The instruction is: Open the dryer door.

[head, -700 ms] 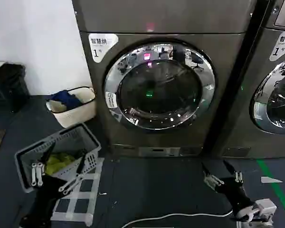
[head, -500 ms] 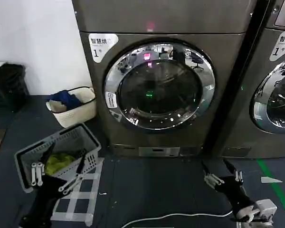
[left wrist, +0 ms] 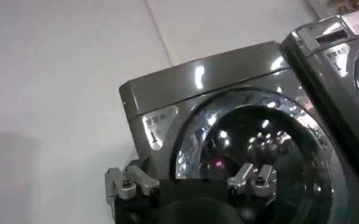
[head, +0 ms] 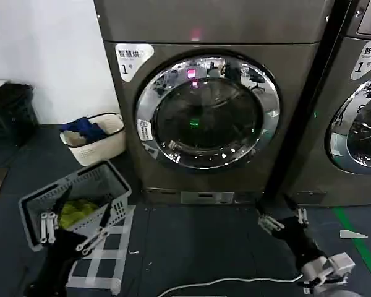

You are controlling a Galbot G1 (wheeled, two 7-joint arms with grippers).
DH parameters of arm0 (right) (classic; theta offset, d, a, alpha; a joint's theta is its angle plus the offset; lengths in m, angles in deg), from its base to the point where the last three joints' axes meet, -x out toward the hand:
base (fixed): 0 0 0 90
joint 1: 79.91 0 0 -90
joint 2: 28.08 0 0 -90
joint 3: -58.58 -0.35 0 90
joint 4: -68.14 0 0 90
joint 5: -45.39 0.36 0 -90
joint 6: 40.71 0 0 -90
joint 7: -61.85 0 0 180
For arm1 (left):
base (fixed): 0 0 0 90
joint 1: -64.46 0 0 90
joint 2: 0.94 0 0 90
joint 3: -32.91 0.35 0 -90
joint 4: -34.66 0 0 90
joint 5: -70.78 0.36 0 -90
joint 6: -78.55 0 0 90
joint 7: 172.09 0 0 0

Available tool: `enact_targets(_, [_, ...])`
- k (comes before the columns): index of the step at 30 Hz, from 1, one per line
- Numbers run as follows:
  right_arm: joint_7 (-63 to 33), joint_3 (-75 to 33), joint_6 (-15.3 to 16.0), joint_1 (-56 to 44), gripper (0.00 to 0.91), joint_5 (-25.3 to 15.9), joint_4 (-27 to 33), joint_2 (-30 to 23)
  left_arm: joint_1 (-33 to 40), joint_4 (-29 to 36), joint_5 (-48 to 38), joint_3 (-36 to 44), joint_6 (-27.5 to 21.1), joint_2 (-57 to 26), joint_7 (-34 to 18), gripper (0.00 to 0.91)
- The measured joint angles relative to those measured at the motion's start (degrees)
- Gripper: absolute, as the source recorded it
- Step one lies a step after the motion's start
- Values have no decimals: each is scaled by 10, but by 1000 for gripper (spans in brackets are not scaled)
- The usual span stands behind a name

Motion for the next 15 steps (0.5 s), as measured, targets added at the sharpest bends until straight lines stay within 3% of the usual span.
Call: enact_targets(15, [-1, 107, 1, 164, 907, 25, 79, 85, -8, 15, 9, -4, 0, 9, 7, 907])
